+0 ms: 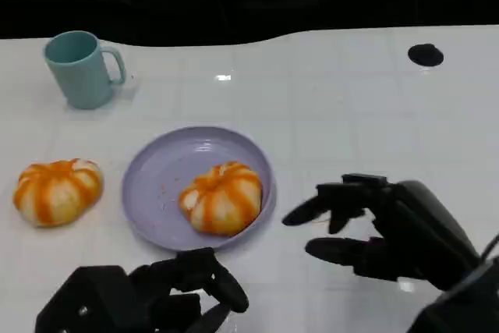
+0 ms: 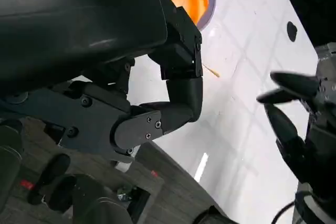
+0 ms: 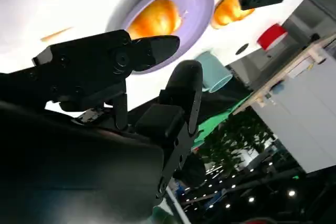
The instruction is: Grasp the bread from the table and place it into the plate.
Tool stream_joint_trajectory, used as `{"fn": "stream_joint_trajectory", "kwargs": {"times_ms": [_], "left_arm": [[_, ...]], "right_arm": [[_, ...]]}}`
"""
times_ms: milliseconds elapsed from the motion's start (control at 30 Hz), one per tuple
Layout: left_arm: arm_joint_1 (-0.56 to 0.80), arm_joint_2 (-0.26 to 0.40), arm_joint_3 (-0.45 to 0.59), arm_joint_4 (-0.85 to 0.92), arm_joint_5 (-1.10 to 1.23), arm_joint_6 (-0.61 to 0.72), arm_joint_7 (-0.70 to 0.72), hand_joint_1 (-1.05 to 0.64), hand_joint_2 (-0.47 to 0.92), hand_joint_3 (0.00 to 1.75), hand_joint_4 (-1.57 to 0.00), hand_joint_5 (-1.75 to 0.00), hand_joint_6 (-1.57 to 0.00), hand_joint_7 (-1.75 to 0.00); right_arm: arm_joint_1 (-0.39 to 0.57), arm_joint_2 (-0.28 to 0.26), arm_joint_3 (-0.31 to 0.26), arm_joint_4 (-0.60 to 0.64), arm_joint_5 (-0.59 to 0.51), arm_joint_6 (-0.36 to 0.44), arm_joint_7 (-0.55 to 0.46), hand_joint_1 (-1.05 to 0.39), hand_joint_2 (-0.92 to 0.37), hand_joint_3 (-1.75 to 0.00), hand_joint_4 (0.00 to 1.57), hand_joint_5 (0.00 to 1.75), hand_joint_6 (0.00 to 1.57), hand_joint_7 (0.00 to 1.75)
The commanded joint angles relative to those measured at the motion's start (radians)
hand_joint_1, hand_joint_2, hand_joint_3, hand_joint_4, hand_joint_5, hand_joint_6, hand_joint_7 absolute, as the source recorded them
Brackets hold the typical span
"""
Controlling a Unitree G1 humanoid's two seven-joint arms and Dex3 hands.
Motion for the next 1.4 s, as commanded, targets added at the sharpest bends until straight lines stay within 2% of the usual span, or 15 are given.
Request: {"fn": "stream_joint_trajectory", "kwargs": {"times_ms": [33,67,100,200,300,400,567,767,900,1133,1400], "left_arm": [[0.007,0.014,0.008,-0.016,-0.008,0.007,-0.006,-0.38,0.90,0.57,-0.65,-1.75,-0.60,-1.44],[0.008,0.015,0.007,-0.018,-0.007,0.008,-0.006,-0.38,0.91,0.56,-0.65,-1.75,-0.60,-1.44],[0.008,0.016,0.007,-0.018,-0.006,0.006,-0.006,-0.39,0.91,0.54,-0.65,-1.75,-0.60,-1.44],[0.008,0.019,0.006,-0.021,-0.006,0.008,-0.006,-0.39,0.92,0.53,-0.65,-1.75,-0.60,-1.44],[0.007,0.021,0.006,-0.020,-0.004,0.004,-0.006,-0.38,0.92,0.53,-0.65,-1.75,-0.60,-1.44],[0.007,0.018,0.011,-0.014,-0.014,-0.003,-0.010,-0.38,0.92,0.53,-0.64,-1.75,-0.60,-1.44],[0.006,0.025,0.012,-0.009,-0.013,-0.013,-0.012,-0.37,0.92,0.53,-0.64,-1.75,-0.60,-1.44],[0.015,0.043,0.024,-0.030,-0.010,-0.008,-0.014,-0.38,0.92,0.53,-0.64,-1.75,-0.60,-1.45],[0.023,0.045,0.034,-0.037,-0.017,-0.010,-0.016,-0.37,0.92,0.53,-0.64,-1.75,-0.60,-1.45],[0.030,0.043,0.044,-0.043,-0.032,0.000,-0.016,-0.35,0.91,0.54,-0.64,-1.75,-0.59,-1.45],[0.024,0.053,0.047,-0.029,-0.030,-0.016,-0.019,-0.35,0.92,0.54,-0.64,-1.75,-0.58,-1.44]], "right_arm": [[0.069,-0.034,-0.055,-0.060,0.012,-0.004,-0.006,-0.16,-0.61,-0.77,0.76,1.48,0.86,0.85],[0.084,-0.041,-0.066,-0.073,0.017,-0.001,-0.001,-0.15,-0.56,-0.89,0.76,1.54,0.86,0.91],[0.099,-0.047,-0.077,-0.085,0.022,0.000,0.002,-0.14,-0.51,-1.00,0.77,1.63,0.85,1.04],[0.142,-0.053,-0.110,-0.117,0.027,0.013,-0.001,-0.13,-0.45,-1.12,0.82,1.73,0.84,1.21],[0.182,-0.050,-0.145,-0.146,0.033,0.030,-0.005,-0.12,-0.36,-1.26,0.86,1.74,0.85,1.25],[0.211,-0.049,-0.163,-0.163,0.030,0.033,-0.007,-0.10,-0.31,-1.32,0.88,1.74,0.86,1.27],[0.253,-0.049,-0.181,-0.184,-0.016,0.063,-0.016,-0.11,-0.31,-1.23,0.90,1.70,0.87,1.22],[0.279,-0.027,-0.164,-0.148,-0.045,0.058,-0.058,-0.09,-0.31,-1.21,0.91,1.71,0.89,1.20],[0.269,-0.027,-0.152,-0.128,-0.082,0.056,-0.085,-0.10,-0.32,-1.17,0.92,1.69,0.90,1.19],[0.251,-0.039,-0.149,-0.088,-0.096,0.043,-0.104,-0.09,-0.27,-1.21,0.94,1.68,0.93,1.17],[0.239,-0.040,-0.145,-0.073,-0.102,0.054,-0.102,-0.10,-0.29,-1.18,0.94,1.67,0.94,1.14]]}}
